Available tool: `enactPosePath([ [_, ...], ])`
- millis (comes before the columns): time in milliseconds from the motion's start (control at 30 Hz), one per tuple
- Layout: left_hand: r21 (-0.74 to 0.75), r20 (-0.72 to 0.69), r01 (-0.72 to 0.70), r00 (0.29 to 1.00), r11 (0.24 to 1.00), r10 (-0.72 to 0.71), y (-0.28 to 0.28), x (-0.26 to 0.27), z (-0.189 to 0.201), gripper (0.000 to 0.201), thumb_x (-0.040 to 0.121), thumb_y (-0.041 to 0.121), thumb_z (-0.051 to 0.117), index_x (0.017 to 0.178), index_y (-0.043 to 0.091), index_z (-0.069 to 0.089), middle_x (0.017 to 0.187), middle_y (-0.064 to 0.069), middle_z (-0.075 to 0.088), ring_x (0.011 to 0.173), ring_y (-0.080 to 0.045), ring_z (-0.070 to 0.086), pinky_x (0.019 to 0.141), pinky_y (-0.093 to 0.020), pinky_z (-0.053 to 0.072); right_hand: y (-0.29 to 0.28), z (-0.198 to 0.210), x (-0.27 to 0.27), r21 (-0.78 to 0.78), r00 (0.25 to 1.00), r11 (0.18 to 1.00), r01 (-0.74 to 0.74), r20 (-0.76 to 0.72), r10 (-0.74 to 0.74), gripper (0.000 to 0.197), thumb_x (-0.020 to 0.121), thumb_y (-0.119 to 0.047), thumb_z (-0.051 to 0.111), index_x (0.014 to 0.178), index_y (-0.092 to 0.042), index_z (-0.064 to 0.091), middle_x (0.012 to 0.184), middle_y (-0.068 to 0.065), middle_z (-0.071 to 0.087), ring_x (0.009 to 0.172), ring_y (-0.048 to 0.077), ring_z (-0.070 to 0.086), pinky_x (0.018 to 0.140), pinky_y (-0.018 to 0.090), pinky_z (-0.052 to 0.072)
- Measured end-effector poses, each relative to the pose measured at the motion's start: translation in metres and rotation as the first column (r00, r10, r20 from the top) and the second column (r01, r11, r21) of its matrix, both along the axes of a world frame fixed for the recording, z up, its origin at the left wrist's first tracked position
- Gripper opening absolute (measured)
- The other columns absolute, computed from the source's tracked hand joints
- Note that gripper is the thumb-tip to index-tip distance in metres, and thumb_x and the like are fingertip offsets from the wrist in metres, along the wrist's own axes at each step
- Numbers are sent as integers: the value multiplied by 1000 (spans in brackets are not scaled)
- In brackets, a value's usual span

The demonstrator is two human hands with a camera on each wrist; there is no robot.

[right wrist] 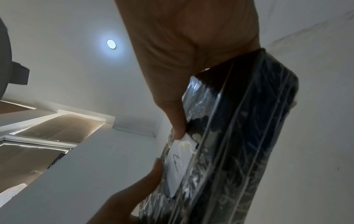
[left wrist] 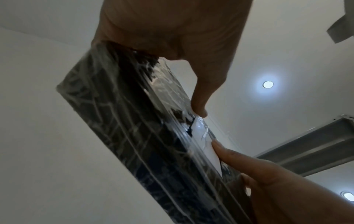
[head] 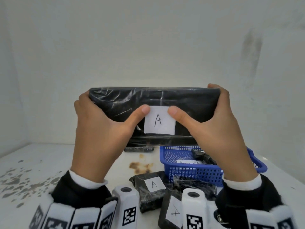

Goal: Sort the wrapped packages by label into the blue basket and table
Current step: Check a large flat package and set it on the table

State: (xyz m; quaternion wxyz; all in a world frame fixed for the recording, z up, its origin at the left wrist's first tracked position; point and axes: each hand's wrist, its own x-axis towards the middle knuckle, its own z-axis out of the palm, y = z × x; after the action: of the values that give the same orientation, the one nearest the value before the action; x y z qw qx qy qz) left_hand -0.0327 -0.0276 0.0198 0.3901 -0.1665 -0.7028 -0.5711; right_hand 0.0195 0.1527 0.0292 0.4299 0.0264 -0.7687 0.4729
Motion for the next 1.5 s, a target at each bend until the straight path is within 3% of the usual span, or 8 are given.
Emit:
enactPosePath([
  [367, 92, 74, -18, 997, 996, 12, 10, 8, 0, 92, 46, 69, 71, 109, 18, 28, 124, -5, 44, 99, -14, 48, 83, -26, 37, -14, -7, -2, -30, 997, 999, 41, -70, -43, 94, 56, -73, 74, 135, -41, 33, 117, -17, 55, 105, 7, 59, 79, 14, 47],
  [633, 111, 75, -22, 997, 994, 14, 13, 10, 0, 88, 52, 70, 70, 108, 19, 26, 124, -4, 46, 99, -15, 49, 81, -22, 37, -13, -8, -3, -37, 985, 997, 61, -157, -66, 83, 58, -78, 65, 127, -43, 35, 105, -26, 55, 95, -4, 61, 75, 13, 52],
  [833, 108, 64, -39, 997, 993, 32, 9, 9, 0, 80, 59, 71, 66, 107, 20, 29, 117, -2, 54, 96, -20, 55, 83, -32, 42, -12, -7, -6, -35, 990, 998, 52, -131, -56, 66, 66, -76, 57, 120, -46, 33, 96, -27, 56, 85, -22, 57, 65, 4, 51],
  [900, 99, 32, -44, 999, 994, 41, 8, 9, 1, 77, 60, 73, 62, 107, 21, 29, 113, 0, 55, 91, -14, 56, 80, -28, 42, -11, -6, -5, -42, 989, 998, 40, -140, -46, 63, 70, -73, 56, 122, -44, 34, 94, -26, 57, 82, -23, 57, 63, 3, 50],
  [1067, 91, -36, 27, 999, 995, -24, 1, 9, 3, 55, 77, 56, 62, 108, 20, 34, 89, 20, 53, 70, 24, 53, 59, 3, 37, -6, -3, 0, -50, 984, 999, 14, -177, -22, 55, 86, -58, 53, 134, -32, 42, 94, -26, 58, 80, -26, 56, 57, -3, 41],
  [1233, 86, -69, 83, 995, 993, -77, -2, 3, 1, 29, 95, 36, 52, 111, 16, 38, 86, 18, 55, 71, 22, 55, 58, 0, 39, 2, -1, 1, -76, 981, 996, -54, -192, 39, 42, 100, -41, 45, 140, -29, 42, 91, -30, 58, 79, -26, 57, 57, -2, 42],
  [1367, 120, -75, 101, 993, 988, -92, 0, 1, 1, 20, 100, 37, 42, 109, 19, 38, 87, 17, 55, 73, 19, 55, 62, -2, 39, 7, 0, 0, -90, 977, 992, -87, -202, 68, 42, 102, -38, 45, 143, -31, 43, 81, -49, 55, 83, -28, 55, 64, -3, 41],
  [1500, 199, -60, 161, 987, 967, -152, 1, -4, 1, 33, 98, 48, 40, 117, 22, 42, 95, 19, 57, 80, 19, 55, 71, -4, 41, 13, 0, 0, -90, 984, 991, -99, -155, 84, 44, 96, -49, 45, 134, -29, 53, 103, -26, 63, 87, -19, 60, 64, 1, 46],
])
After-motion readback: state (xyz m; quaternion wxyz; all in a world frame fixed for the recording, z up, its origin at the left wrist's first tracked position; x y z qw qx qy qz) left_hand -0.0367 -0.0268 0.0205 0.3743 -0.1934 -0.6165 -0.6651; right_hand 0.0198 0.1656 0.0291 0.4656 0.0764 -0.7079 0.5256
